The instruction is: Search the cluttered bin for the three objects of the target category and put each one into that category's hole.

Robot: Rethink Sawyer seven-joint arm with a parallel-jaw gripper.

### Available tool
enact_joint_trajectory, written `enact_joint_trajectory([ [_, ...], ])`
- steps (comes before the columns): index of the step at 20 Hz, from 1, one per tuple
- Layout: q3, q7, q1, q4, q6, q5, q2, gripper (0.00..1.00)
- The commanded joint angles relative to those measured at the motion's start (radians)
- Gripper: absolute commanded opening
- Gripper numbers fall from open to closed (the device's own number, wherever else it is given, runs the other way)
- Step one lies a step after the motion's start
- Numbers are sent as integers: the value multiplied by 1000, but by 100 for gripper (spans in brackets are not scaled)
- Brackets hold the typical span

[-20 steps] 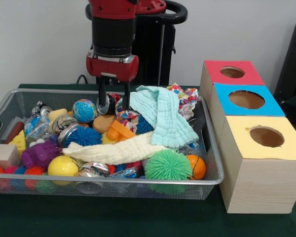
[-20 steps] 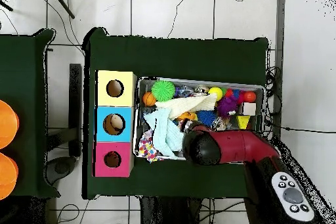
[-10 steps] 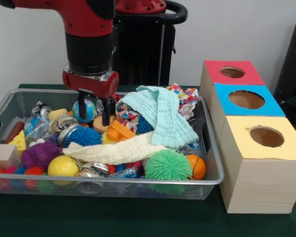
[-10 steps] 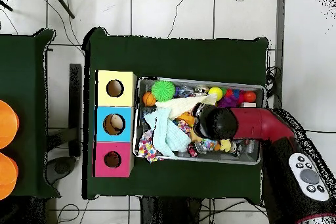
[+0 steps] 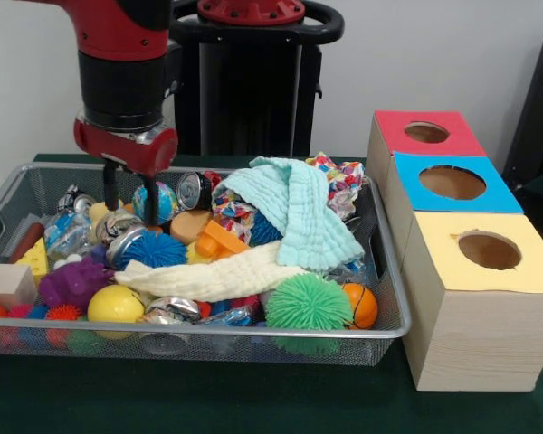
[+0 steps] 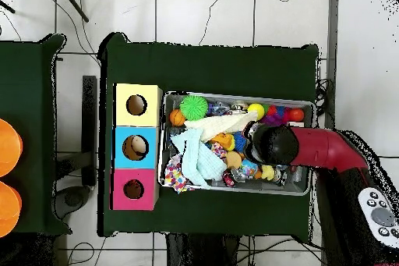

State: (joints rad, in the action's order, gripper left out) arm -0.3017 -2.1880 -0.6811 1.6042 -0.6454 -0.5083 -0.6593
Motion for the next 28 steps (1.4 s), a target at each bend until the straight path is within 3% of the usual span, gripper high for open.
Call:
enact_joint_trajectory([
  [1, 105, -85, -24, -87, -86, 23, 53, 100],
  [7, 99, 3, -51, -128, -80, 15, 101, 100],
  [13, 64, 75, -106, -205, 15, -21, 222, 100],
  [20, 33, 79, -138, -186, 130, -47, 261, 100],
  [28, 41, 54, -122, -164, 172, -45, 284, 100],
])
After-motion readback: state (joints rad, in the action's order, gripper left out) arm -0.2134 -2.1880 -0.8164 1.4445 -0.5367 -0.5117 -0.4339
